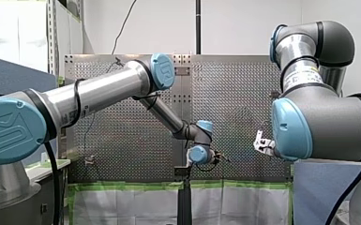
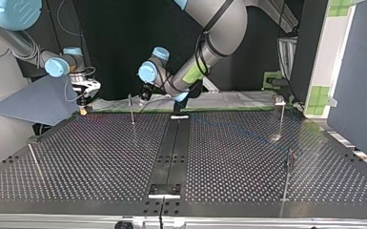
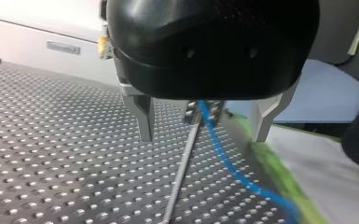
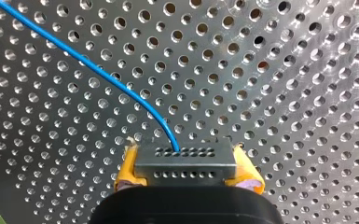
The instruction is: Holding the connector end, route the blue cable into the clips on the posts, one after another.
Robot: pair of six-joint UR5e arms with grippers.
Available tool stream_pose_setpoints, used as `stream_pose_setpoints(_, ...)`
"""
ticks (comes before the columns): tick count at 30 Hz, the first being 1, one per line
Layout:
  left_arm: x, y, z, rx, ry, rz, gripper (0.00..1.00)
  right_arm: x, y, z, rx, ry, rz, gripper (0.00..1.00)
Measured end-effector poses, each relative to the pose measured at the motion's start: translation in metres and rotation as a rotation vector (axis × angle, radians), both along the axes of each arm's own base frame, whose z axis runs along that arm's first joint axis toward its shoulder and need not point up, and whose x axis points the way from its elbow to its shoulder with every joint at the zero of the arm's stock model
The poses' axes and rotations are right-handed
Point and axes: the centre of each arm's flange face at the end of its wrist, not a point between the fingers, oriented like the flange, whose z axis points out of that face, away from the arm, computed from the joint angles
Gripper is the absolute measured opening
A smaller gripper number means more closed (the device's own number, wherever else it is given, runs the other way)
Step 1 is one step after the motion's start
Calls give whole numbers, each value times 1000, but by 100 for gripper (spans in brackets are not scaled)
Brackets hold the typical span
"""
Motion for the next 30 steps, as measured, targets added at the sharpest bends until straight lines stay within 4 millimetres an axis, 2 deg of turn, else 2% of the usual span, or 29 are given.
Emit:
stream_pose_setpoints(6, -22, -1, -14, 29, 21, -25, 100, 0, 0, 0, 0, 0, 0, 0)
stream_pose_setpoints(15, -43, -22, -13, 2, 5, -86, 100, -1, 0, 0, 0, 0, 1, 0)
stream_pose_setpoints(23, -49, -36, -8, -81, -18, -93, 100, -1, -1, 0, 0, -1, 0, 0)
stream_pose_setpoints(30, -48, -37, -7, -106, -21, -83, 100, -1, -1, 0, 0, -2, 0, 0)
